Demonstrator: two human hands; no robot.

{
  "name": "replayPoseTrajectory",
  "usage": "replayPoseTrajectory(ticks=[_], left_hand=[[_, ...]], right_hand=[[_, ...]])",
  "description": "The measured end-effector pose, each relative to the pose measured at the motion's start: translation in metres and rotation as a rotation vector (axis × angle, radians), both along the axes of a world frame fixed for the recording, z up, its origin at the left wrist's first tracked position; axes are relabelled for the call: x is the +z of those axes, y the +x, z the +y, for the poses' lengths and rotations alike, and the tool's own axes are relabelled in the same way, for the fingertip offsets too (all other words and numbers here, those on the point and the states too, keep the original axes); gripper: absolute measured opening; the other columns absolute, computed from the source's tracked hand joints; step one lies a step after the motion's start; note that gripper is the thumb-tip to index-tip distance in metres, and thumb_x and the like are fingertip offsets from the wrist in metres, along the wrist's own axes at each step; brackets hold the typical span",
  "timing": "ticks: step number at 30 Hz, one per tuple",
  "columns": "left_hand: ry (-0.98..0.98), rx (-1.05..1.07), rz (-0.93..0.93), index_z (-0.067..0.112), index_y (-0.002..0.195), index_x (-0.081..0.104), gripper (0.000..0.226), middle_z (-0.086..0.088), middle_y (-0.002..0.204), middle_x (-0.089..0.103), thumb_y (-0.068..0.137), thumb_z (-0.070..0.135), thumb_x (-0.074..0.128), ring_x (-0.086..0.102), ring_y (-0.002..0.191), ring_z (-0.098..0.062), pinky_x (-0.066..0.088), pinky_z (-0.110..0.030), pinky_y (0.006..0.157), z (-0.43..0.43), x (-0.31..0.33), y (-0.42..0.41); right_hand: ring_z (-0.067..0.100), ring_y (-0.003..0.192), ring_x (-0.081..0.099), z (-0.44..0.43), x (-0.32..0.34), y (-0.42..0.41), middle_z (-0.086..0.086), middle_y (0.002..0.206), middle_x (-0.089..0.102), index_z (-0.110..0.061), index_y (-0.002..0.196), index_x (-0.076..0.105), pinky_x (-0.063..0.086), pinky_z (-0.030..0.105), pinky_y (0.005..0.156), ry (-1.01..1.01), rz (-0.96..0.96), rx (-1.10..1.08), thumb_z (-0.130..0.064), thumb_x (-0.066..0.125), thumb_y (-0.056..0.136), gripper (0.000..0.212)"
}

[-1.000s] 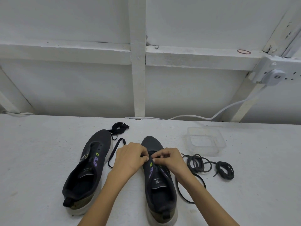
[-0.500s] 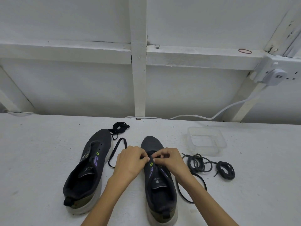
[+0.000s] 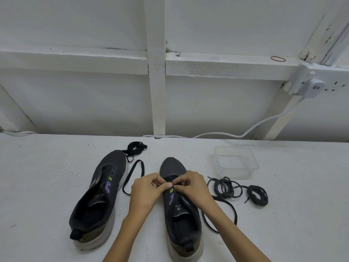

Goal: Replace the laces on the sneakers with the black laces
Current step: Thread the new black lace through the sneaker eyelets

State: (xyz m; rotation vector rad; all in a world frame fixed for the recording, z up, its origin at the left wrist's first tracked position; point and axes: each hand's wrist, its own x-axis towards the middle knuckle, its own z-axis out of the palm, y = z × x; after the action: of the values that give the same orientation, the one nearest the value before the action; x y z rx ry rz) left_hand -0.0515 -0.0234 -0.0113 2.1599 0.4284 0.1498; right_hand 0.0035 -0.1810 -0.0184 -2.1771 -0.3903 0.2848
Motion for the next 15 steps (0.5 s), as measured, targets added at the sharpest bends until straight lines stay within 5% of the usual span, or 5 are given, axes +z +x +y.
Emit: replayPoseTrajectory(ticks=[6,10,15], left_hand=[[-0.095,-0.033,-0.042,0.035,0.089,0.062,0.043,0.016,0.094,0.066,0.063,0.067,0.074,0.062,0.091,0.002,0.052,-0.020,0.076,-0.012,-0.007,-0.016],[-0.124,-0.032,-0.010,0.030,0.093,0.063,0.029,0.014,0.100,0.066,0.073,0.041,0.081,0.060,0.097,0.001,0.049,-0.018,0.081,-0.013,-0.002,-0.012],[-0.205,-0.005,-0.003,0.030,0.092,0.064,0.023,0.013,0.092,0.070,0.073,0.032,0.077,0.063,0.090,0.000,0.045,-0.012,0.073,-0.011,0.007,-0.009]], right_hand=[[0.004,0.077,0.051,-0.001,0.002,-0.002,-0.012,0.081,0.052,-0.037,0.080,0.062,0.046,0.032,0.075,-0.100,-0.001,0.034,-0.026,0.064,0.083,0.012],[0.006,0.076,0.048,-0.001,0.007,-0.004,-0.009,0.081,0.052,-0.032,0.078,0.057,0.043,0.033,0.078,-0.036,0.014,0.050,-0.015,0.063,0.084,0.018],[0.005,0.065,0.046,-0.001,0.011,-0.003,-0.007,0.070,0.052,-0.021,0.071,0.060,0.039,0.024,0.065,0.140,0.133,-0.053,-0.003,0.063,0.082,0.022]])
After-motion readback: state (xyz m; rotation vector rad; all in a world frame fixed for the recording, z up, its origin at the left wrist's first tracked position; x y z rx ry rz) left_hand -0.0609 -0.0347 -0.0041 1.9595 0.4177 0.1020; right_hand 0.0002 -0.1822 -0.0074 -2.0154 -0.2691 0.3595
